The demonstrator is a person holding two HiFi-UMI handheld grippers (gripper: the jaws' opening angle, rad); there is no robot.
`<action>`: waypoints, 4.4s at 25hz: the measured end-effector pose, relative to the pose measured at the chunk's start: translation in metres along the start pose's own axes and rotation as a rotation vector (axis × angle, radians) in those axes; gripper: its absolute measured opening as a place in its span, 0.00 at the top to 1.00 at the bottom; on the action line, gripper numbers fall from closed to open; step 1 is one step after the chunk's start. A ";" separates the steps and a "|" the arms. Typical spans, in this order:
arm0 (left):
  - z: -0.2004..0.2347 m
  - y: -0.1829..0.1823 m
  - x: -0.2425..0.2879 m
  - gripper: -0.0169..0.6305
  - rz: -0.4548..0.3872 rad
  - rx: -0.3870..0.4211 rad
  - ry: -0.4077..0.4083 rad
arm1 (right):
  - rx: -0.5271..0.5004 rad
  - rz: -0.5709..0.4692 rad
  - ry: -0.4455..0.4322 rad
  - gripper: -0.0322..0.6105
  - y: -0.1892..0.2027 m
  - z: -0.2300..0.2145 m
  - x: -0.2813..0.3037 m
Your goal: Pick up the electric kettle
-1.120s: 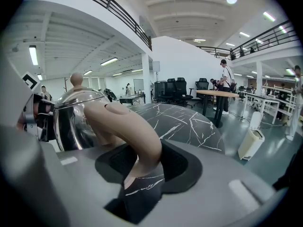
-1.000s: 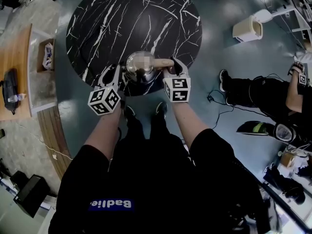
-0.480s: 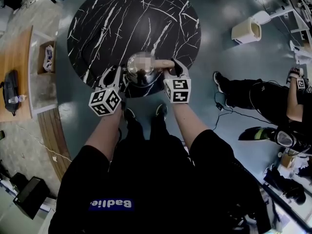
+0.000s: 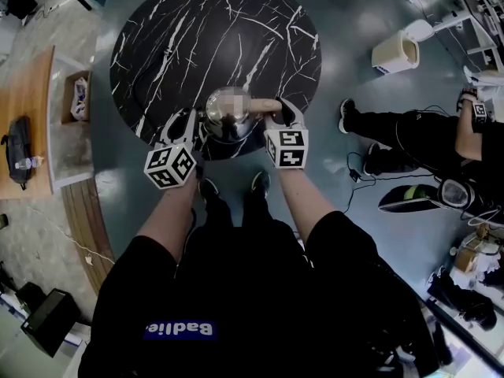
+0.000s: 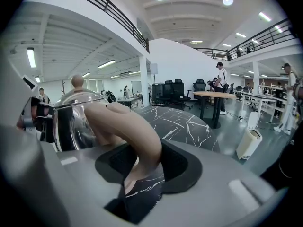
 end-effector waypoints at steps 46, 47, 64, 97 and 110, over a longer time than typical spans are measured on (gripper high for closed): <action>-0.060 -0.069 -0.069 0.84 -0.088 0.003 0.084 | 0.049 -0.090 -0.042 0.73 -0.045 0.014 -0.089; -0.062 -0.070 -0.070 0.84 -0.090 0.001 0.088 | 0.048 -0.093 -0.043 0.73 -0.047 0.014 -0.091; -0.078 -0.085 -0.103 0.84 -0.124 -0.030 0.114 | 0.045 -0.077 -0.066 0.73 -0.062 0.026 -0.126; -0.106 -0.114 -0.159 0.84 -0.196 -0.031 0.182 | 0.066 -0.096 -0.106 0.73 -0.084 0.047 -0.187; -0.115 -0.116 -0.164 0.84 -0.178 -0.029 0.219 | 0.067 -0.117 -0.100 0.73 -0.093 0.043 -0.197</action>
Point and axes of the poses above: the fingertips, and each gripper's own axes: x forward along the fingers, z to its left, y out of its underside, the point moved 5 cm from there along -x, backward along the fingers, and after that the axes turned 7 degrees about x, right-handed, at the moved point
